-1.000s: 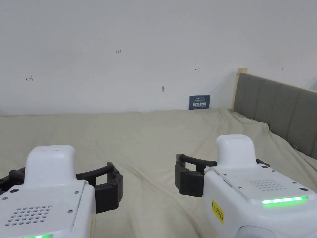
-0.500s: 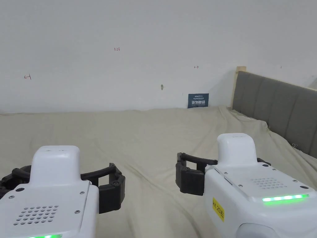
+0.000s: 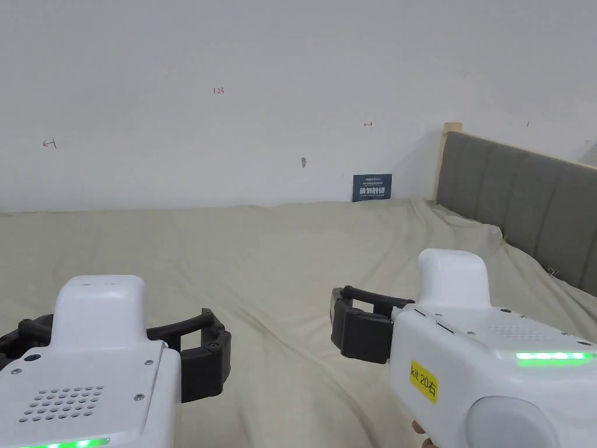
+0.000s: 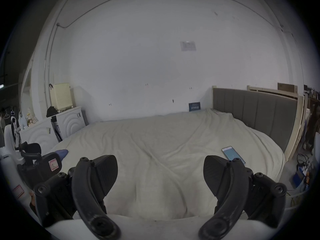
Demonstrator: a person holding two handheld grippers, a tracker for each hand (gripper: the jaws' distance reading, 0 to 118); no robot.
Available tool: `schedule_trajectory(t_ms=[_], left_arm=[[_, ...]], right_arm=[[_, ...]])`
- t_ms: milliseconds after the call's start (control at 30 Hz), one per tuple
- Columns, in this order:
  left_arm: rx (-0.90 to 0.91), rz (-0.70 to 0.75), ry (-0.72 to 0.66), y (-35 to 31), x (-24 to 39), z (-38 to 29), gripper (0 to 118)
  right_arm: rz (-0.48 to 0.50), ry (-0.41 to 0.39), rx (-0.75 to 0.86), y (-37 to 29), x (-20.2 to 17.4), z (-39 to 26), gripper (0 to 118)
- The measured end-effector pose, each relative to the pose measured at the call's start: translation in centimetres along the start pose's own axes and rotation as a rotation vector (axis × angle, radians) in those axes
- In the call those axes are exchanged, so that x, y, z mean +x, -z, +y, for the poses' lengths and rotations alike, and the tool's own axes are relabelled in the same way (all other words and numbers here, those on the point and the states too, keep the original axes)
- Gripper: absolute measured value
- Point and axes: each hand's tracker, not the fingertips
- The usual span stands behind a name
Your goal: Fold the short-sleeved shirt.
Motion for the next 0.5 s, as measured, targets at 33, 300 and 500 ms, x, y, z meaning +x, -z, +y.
schedule_trajectory(t_ms=[33,300,500], left_arm=[[-0.002,0.001,0.000,0.0,0.0,0.0,118],[-0.009,-0.002,0.006,0.1,0.0,0.0,118],[-0.016,0.000,0.010,0.2,0.0,-0.1,118]], right_arm=[[0.000,-0.010,0.008,0.0,-0.1,-0.1,102],[0.082,-0.057,0.061,-1.6,-0.9,0.5,102],[0.073,-0.025,0.016,-1.7,-0.7,1.0,102]])
